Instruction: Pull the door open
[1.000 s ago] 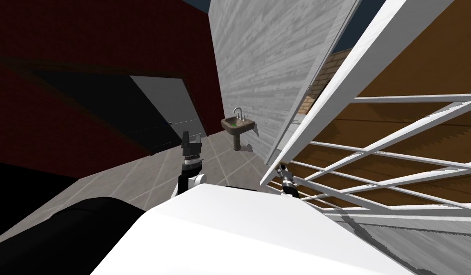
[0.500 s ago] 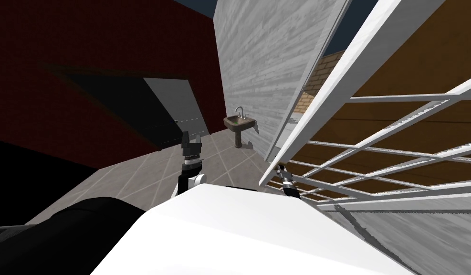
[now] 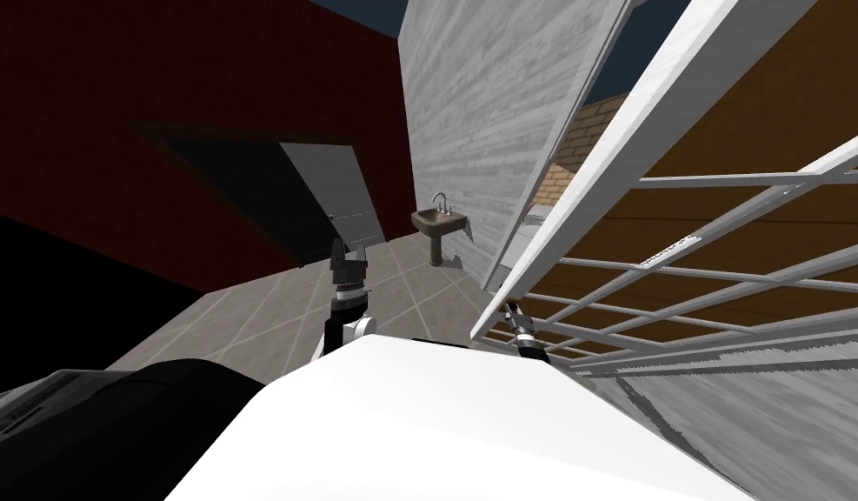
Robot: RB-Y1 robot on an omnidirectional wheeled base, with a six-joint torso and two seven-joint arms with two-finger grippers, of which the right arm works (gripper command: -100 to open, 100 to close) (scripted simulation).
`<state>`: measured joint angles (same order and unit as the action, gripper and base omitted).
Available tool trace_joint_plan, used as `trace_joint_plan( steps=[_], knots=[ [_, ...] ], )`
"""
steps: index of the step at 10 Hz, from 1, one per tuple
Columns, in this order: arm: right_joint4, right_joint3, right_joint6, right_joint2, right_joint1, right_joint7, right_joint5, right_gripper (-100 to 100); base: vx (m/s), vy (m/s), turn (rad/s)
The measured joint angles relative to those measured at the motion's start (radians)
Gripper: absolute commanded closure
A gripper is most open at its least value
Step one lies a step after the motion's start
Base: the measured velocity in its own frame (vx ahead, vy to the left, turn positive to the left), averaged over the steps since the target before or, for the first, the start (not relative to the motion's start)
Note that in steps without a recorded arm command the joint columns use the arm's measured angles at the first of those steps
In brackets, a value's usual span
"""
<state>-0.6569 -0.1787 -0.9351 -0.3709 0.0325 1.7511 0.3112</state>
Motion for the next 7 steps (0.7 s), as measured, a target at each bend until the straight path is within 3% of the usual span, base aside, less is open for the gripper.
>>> trace_joint_plan(
  steps=[2, 5, 7],
  knots=[
    [0.015, -0.020, -0.034, -0.016, 0.006, 0.027, -0.013, 100, -0.216, -0.045, 0.125],
    [0.006, -0.048, -0.070, -0.048, 0.038, 0.067, -0.032, 100, -0.215, -0.051, 0.102],
    [0.014, -0.064, -0.095, -0.061, 0.049, 0.087, -0.042, 100, -0.123, -0.023, 0.048]
  ],
)
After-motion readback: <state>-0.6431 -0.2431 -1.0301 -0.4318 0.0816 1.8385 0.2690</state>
